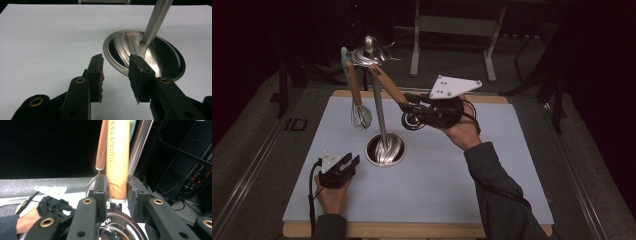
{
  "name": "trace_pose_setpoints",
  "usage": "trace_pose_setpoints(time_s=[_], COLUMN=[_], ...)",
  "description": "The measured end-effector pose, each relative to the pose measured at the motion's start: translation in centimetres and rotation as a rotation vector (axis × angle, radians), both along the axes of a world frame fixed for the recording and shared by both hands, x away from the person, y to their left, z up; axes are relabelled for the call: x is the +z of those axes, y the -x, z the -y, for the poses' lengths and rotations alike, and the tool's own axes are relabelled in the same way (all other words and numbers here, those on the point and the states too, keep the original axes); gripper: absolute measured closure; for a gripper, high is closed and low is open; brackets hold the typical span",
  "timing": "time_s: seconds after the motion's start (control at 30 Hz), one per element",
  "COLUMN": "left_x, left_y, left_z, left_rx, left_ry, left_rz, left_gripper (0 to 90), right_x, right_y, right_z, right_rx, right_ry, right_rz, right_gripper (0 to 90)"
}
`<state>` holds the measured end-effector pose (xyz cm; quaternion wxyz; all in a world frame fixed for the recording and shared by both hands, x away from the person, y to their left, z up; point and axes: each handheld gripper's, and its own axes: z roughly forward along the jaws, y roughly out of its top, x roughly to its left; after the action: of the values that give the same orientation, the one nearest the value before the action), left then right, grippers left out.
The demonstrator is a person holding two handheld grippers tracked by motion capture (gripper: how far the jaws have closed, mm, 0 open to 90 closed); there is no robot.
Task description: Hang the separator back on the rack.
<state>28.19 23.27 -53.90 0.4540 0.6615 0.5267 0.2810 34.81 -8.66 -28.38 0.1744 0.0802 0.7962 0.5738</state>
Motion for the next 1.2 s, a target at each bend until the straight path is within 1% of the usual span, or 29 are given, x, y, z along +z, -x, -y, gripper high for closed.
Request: trace_pose_setpoints(time_s=[0.23, 0.3, 0.63, 0.77, 0.83, 0.93, 1.2], left_x=[0.0, 0.0, 0.0, 0.0, 0.0, 0.0, 0.0], left_y=[0.0, 0.0, 0.0, 0.0, 0.0, 0.0, 0.0], left_z=[0.0, 0.0, 0.0, 0.0, 0.0, 0.0, 0.0], left_rx=[0.0, 0.001, 0.003, 0.003, 0.003, 0.003, 0.001], left_ry=[0.001, 0.003, 0.006, 0.005, 0.005, 0.005, 0.005], left_rz=[0.0, 0.0, -0.001, -0.001, -0.001, -0.001, -0.002], left_gripper=[64.9, 64.8, 64.5, 64.5, 64.5, 64.4, 64.4], right_x=[-0.2, -0.3, -0.6, -1.0, -1.2, -1.6, -1.8], right_y=[-0.1, -0.2, -0.2, -0.3, -0.3, -0.4, -0.5], right_z=[-0.4, -0.4, -0.7, -0.9, -1.0, -1.3, -2.2], right_rx=[-0.013, -0.024, -0.049, -0.06, -0.067, -0.062, -0.053], right_ry=[0.003, 0.004, -0.003, -0.008, 0.002, 0.008, 0.031], right_rz=[-0.001, 0.009, 0.016, 0.002, -0.001, -0.003, -0.034], right_gripper=[71.0, 70.9, 70.8, 70.8, 70.8, 70.8, 70.5])
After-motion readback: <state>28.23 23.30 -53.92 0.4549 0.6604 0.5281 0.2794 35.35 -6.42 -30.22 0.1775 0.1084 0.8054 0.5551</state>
